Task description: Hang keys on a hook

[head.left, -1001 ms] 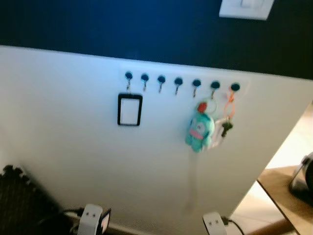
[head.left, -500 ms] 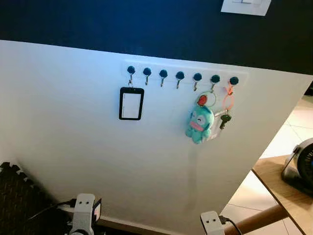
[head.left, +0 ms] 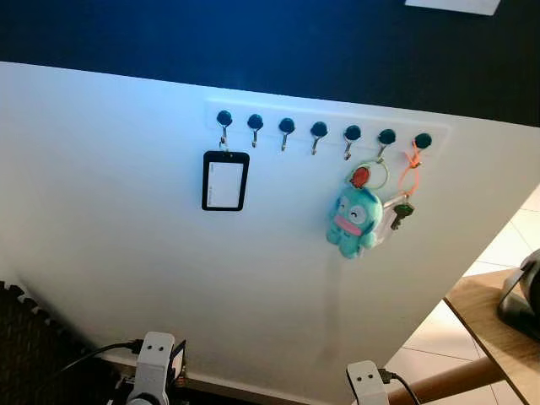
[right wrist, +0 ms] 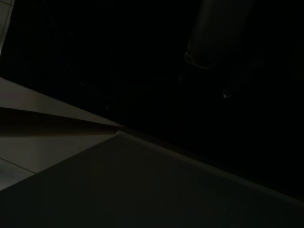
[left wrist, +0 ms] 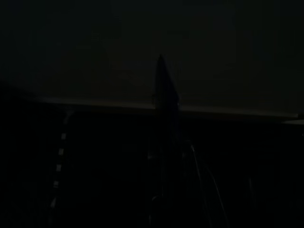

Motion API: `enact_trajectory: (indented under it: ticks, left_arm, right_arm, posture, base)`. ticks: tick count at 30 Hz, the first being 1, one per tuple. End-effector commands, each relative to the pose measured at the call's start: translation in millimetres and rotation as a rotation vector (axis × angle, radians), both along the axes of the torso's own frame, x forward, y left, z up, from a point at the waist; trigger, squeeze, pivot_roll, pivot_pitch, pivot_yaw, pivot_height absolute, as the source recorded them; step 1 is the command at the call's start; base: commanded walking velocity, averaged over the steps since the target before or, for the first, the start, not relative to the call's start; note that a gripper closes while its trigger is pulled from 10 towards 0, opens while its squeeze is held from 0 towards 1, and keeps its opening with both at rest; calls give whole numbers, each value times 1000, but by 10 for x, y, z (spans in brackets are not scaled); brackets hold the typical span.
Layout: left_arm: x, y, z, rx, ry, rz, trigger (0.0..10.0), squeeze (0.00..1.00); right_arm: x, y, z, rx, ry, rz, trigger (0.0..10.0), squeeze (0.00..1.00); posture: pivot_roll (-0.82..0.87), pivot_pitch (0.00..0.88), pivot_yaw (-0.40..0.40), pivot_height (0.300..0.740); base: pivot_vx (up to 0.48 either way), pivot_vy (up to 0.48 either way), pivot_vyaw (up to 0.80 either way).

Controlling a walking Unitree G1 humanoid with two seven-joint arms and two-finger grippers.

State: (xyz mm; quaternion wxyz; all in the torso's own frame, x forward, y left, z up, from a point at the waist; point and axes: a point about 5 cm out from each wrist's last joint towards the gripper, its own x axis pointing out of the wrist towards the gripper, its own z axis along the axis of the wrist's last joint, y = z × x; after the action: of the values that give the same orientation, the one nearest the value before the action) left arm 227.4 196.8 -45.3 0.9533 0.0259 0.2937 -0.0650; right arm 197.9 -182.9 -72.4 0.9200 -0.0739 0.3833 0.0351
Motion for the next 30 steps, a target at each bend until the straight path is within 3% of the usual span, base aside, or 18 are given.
enact_trajectory:
  ticks: [1, 6, 20, 30]
  left_arm:
    - [-22, -51, -19, -8, 6, -18, 10000, 0]
    - [-17, -50, -13, -3, 2, -26, 10000, 0]
    - [-16, -90, 20, 3, -36, -116, 10000, 0]
    - [-37, -138, 12, 21, -36, -179, 10000, 0]
  right_arm:
    - [-46, -8, -26, -2, 18, -5, 10000, 0]
    - [-45, -8, -25, -2, 17, -6, 10000, 0]
    - [-54, 6, -31, 1, 18, -6, 10000, 0]
    - [-79, 5, -43, 0, 23, -9, 10000, 0]
  posture:
    - [98, 30, -47, 740]
    - [100, 31, -47, 740]
    - [100, 34, -47, 740]
    - [101, 35, -45, 740]
  base:
    - [0, 480, 0]
    - [0, 467, 0]
    - [0, 0, 0]
    - [0, -480, 0]
